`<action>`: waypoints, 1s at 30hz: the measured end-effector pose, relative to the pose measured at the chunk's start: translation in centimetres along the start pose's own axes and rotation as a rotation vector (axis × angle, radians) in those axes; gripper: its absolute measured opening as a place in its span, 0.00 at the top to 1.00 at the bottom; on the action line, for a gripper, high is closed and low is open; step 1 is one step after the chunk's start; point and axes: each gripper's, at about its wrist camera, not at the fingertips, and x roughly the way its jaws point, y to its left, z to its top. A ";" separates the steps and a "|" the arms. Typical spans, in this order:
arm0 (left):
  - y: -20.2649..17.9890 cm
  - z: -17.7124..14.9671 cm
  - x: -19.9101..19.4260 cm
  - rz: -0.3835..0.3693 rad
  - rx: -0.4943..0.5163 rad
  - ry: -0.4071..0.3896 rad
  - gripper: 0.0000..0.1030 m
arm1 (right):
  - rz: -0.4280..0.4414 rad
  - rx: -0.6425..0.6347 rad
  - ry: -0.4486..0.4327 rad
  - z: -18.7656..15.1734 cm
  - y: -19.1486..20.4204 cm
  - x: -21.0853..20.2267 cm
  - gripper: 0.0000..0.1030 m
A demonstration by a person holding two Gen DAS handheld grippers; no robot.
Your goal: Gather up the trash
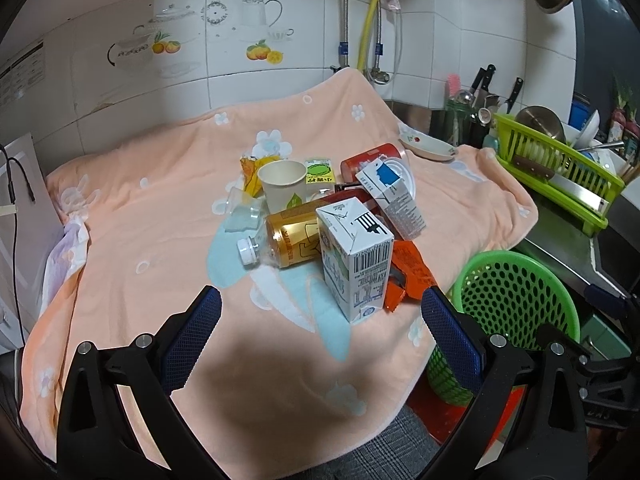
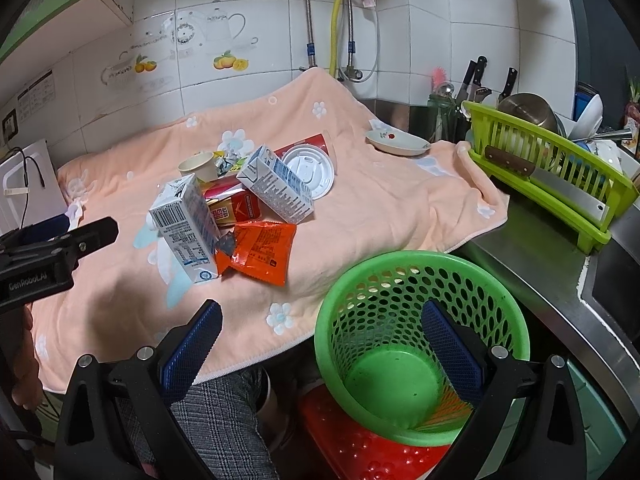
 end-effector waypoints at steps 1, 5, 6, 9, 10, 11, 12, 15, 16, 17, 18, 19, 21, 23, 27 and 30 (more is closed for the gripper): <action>-0.1 0.1 0.2 0.000 -0.001 0.002 0.05 | 0.000 0.001 0.001 0.0 0.0 0.1 0.06; 0.0 0.1 0.5 -0.001 -0.007 0.011 0.05 | -0.001 0.003 0.006 0.1 -0.2 0.4 0.06; 0.0 0.1 0.6 -0.001 -0.009 0.012 0.05 | 0.000 0.003 0.006 0.1 -0.3 0.4 0.06; 0.0 0.2 0.7 0.000 -0.012 0.016 0.05 | 0.002 0.005 0.008 0.2 -0.3 0.6 0.06; 0.1 0.1 0.8 0.000 -0.012 0.016 0.05 | 0.004 0.004 0.009 0.2 -0.3 0.7 0.06; 0.1 0.2 0.8 0.001 -0.013 0.017 0.05 | 0.005 0.004 0.010 0.2 -0.3 0.8 0.06; 0.2 0.2 0.9 0.000 -0.015 0.018 0.05 | 0.006 0.003 0.010 0.2 -0.3 0.9 0.06; 0.2 0.2 1.0 -0.005 -0.018 0.021 0.05 | 0.007 0.001 0.010 0.3 -0.3 1.1 0.06; 0.2 0.2 1.1 -0.011 -0.021 0.024 0.05 | 0.007 0.001 0.008 0.4 -0.3 1.2 0.06; 0.2 0.3 1.2 -0.015 -0.024 0.026 0.05 | 0.007 0.000 0.008 0.4 -0.3 1.3 0.06; 0.1 0.4 1.4 -0.019 -0.026 0.028 0.05 | 0.007 -0.001 0.007 0.5 -0.3 1.3 0.06; 0.1 0.5 1.5 -0.022 -0.028 0.029 0.05 | 0.006 -0.001 0.004 0.6 -0.4 1.4 0.06; -0.1 0.8 1.9 -0.023 -0.030 0.029 0.05 | 0.007 0.000 0.004 0.6 -0.4 1.6 0.06; -0.2 1.1 2.3 -0.020 -0.033 0.033 0.05 | 0.012 0.002 0.009 0.6 -0.4 1.9 0.06; -0.6 2.0 3.6 -0.025 -0.052 0.043 0.05 | 0.018 0.002 0.015 0.7 -0.4 2.5 0.06; -1.0 2.5 4.6 -0.031 -0.065 0.058 0.05 | 0.022 0.004 0.022 0.8 -0.5 3.1 0.06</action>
